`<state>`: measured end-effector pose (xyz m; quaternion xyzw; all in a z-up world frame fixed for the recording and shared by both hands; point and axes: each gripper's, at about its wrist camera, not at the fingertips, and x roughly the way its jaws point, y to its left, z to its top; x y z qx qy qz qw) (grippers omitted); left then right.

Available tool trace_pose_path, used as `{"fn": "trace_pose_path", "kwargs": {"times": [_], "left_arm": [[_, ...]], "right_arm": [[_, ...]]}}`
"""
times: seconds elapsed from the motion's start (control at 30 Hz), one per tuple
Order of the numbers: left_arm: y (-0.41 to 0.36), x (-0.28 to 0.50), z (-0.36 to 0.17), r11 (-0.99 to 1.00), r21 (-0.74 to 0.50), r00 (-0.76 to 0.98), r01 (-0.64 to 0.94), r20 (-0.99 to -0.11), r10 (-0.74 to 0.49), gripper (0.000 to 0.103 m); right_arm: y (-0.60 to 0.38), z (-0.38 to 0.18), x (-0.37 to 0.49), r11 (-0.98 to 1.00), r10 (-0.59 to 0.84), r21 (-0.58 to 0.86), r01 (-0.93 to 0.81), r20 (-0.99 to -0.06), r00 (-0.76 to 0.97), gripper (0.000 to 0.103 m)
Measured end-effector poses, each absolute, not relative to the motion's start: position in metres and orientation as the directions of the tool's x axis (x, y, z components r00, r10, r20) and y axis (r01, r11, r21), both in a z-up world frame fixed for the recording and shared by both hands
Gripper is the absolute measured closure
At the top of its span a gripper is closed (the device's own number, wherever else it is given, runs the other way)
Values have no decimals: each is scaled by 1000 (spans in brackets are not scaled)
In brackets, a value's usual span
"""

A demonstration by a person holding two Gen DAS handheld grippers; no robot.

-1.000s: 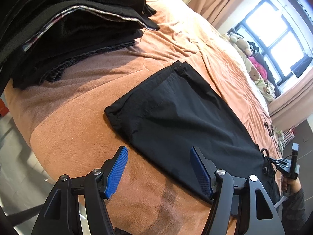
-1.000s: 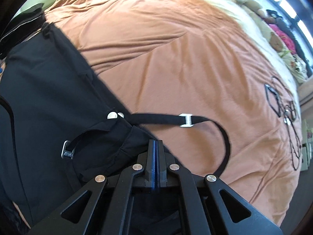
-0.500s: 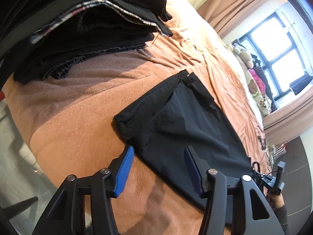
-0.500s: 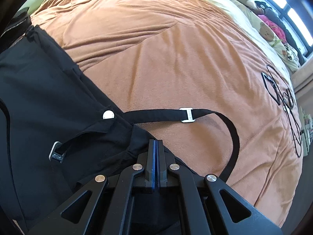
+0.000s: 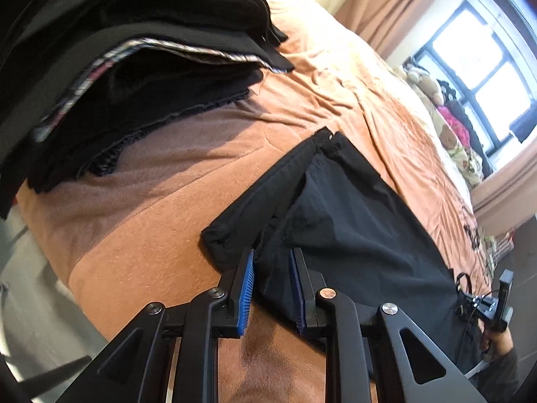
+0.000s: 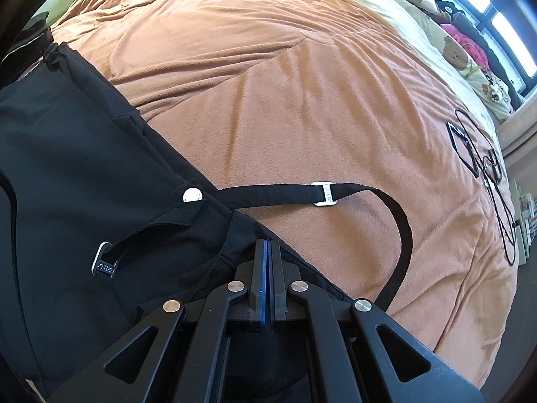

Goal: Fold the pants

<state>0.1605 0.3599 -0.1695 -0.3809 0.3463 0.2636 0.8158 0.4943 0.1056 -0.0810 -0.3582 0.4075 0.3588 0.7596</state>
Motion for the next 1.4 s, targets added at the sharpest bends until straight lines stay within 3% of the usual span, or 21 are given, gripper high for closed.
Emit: {"fn": "trace_pose_path", "kwargs": {"times": [0.13, 0.23, 0.3, 0.57, 0.97, 1.13, 1.2, 1.23, 1.3, 1.37, 1.4], "left_arm": [[370, 171, -186, 529, -436, 578, -728, -805, 131, 80], [365, 178, -184, 563, -380, 553, -734, -815, 171, 80], [362, 185, -181, 590, -318, 525, -742, -823, 216, 98], [370, 193, -156, 606, -219, 489, -765, -809, 326, 99], [379, 194, -175, 594, -166, 421, -787, -849, 320, 98], [369, 193, -165, 622, -150, 420, -768, -852, 313, 87], [366, 189, -161, 625, -177, 441, -760, -847, 297, 60], [364, 186, -158, 625, -191, 454, -757, -841, 294, 55], [359, 179, -154, 625, -213, 476, -751, -830, 289, 49], [355, 172, -153, 619, -256, 500, -742, -827, 258, 49], [353, 171, -154, 616, -274, 510, -738, -825, 243, 49]], "right_arm": [[105, -82, 496, 493, 256, -242, -836, -878, 405, 103], [105, -82, 496, 493, 258, -241, -836, -877, 405, 103], [105, -81, 495, 497, 261, -248, -832, -871, 415, 103], [107, -71, 488, 505, 282, -257, -824, -853, 439, 103], [119, -84, 485, 545, 237, -299, -783, -841, 486, 103], [120, -83, 482, 563, 223, -306, -768, -838, 497, 103], [116, -77, 480, 581, 233, -278, -765, -844, 484, 103], [114, -75, 480, 588, 236, -270, -762, -844, 482, 101], [106, -67, 479, 610, 249, -244, -754, -844, 475, 95], [98, -60, 476, 629, 269, -213, -748, -842, 467, 73], [93, -56, 474, 638, 278, -207, -742, -837, 472, 67]]}}
